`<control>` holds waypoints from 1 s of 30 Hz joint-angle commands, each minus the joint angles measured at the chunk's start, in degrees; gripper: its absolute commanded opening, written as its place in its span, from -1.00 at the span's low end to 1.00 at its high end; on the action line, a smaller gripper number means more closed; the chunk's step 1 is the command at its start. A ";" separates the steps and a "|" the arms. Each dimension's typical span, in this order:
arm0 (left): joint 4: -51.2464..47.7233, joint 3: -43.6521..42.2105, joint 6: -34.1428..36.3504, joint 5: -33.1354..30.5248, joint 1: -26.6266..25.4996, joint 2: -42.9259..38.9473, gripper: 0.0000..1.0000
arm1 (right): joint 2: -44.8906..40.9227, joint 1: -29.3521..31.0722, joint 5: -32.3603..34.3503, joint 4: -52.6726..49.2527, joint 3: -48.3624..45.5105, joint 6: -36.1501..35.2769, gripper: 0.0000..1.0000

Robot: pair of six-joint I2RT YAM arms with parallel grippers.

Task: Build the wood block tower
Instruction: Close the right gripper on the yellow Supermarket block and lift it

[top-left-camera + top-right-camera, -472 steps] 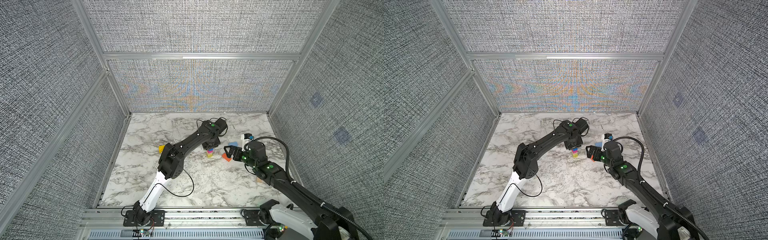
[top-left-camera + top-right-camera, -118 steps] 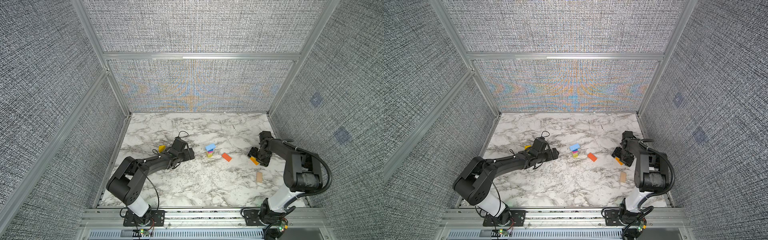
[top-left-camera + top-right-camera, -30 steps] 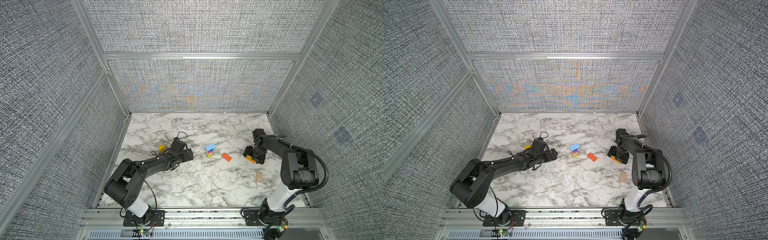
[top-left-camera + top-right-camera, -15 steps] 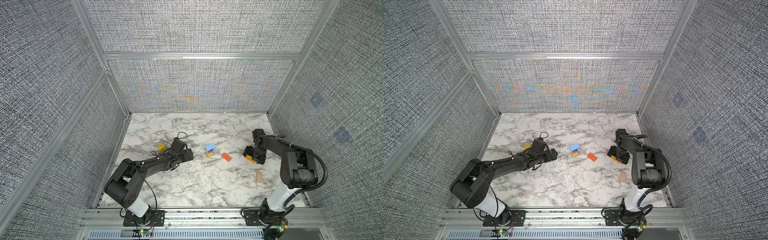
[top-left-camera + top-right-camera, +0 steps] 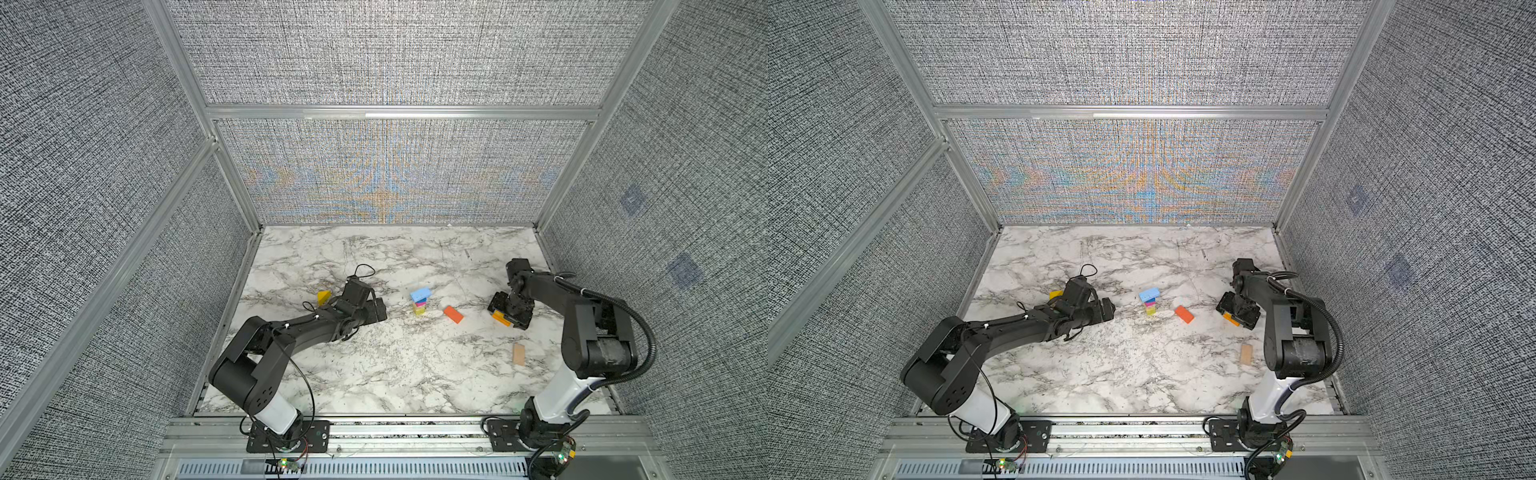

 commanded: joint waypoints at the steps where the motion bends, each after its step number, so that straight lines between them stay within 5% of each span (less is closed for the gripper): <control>1: 0.02 0.45 0.23 -0.01 0.06 0.28 0.96 | 0.33 0.07 -1.37 0.56 -0.60 0.92 0.53; 10: -0.16 0.21 0.25 -0.10 0.03 0.10 0.96 | 0.66 0.07 -0.66 0.41 -0.35 -0.15 0.33; 20: -0.25 0.25 0.23 -0.12 0.10 0.28 0.96 | 1.93 0.07 -0.17 -1.70 1.61 -3.67 0.48; 30: -0.25 0.34 0.23 -0.06 0.09 0.45 0.96 | 2.30 0.07 0.00 -1.48 1.63 -4.72 0.34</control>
